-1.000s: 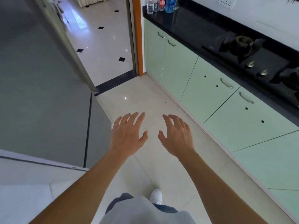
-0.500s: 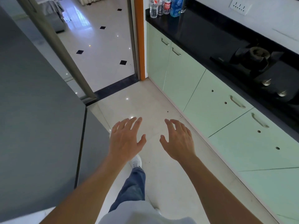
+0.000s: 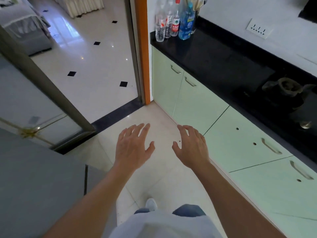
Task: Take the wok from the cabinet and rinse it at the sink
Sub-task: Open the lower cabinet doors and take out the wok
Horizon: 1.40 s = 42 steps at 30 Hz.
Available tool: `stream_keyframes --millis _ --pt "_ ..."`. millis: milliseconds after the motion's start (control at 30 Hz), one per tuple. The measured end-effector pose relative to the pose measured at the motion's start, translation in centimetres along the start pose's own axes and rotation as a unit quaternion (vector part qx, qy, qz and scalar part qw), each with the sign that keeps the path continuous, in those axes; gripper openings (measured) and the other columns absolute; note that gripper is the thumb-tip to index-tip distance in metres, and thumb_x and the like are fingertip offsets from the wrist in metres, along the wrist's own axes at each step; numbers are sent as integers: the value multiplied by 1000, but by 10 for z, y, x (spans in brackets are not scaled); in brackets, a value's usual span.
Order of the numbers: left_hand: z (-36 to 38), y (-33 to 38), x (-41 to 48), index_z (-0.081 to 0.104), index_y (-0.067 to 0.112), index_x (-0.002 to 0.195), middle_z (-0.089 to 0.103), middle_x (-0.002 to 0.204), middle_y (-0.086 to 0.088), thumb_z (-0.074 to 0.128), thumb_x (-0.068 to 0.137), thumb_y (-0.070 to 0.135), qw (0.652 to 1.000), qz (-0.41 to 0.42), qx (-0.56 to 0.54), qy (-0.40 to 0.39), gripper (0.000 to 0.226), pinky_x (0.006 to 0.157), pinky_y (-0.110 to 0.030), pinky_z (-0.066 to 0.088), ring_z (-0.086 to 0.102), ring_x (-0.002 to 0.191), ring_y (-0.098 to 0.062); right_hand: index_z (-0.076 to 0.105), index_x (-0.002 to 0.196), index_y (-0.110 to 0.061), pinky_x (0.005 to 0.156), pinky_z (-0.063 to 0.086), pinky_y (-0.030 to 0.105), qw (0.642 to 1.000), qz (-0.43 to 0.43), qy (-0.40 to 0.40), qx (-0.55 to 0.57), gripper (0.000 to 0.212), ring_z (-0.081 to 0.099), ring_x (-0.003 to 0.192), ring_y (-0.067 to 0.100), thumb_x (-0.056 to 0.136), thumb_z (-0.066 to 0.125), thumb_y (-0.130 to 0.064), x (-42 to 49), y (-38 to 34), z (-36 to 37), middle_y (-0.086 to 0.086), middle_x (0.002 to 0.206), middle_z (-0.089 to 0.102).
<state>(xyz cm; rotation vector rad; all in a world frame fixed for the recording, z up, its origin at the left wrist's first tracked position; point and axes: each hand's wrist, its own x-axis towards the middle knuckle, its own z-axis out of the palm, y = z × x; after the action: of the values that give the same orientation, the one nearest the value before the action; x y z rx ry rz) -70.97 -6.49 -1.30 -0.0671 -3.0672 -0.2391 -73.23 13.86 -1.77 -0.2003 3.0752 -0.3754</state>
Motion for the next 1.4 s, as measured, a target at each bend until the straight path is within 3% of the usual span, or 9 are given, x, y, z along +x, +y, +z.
stream_keyframes --millis 400,800,1000,1267,1400 --pt "17 -31 156 42 26 145 52 147 -1 43 89 59 1000 4 -9 -11 65 111 -49 39 48 135 -25 39 146 -21 114 35 44 998 -6 -55 1 59 45 137 28 93 51 -43 154 -11 5 8 150 46" --pt "42 -18 388 42 27 143 53 146 2 45 90 58 999 31 18 -22 62 111 -47 39 47 134 -23 43 146 -17 112 38 45 998 -16 -53 10 59 47 136 29 93 53 -41 375 37 -4 10 148 49" --pt "49 2 466 41 28 144 49 149 4 44 89 60 997 63 7 -46 63 112 -49 38 45 137 -24 35 149 -21 118 30 42 998 18 -65 0 59 37 143 25 96 47 -43 442 67 -4 5 155 41" --pt "74 12 538 44 28 143 49 150 2 45 88 62 987 138 -4 -81 64 113 -48 33 47 137 -27 45 143 -23 117 33 45 993 103 -63 17 54 43 139 27 93 55 -40 473 90 4 4 150 47" --pt "91 12 575 44 29 143 50 148 1 42 89 63 972 205 -2 -113 64 112 -46 38 48 135 -25 47 142 -20 115 36 46 986 155 -61 4 54 46 137 28 91 58 -36 481 101 10 6 147 51"
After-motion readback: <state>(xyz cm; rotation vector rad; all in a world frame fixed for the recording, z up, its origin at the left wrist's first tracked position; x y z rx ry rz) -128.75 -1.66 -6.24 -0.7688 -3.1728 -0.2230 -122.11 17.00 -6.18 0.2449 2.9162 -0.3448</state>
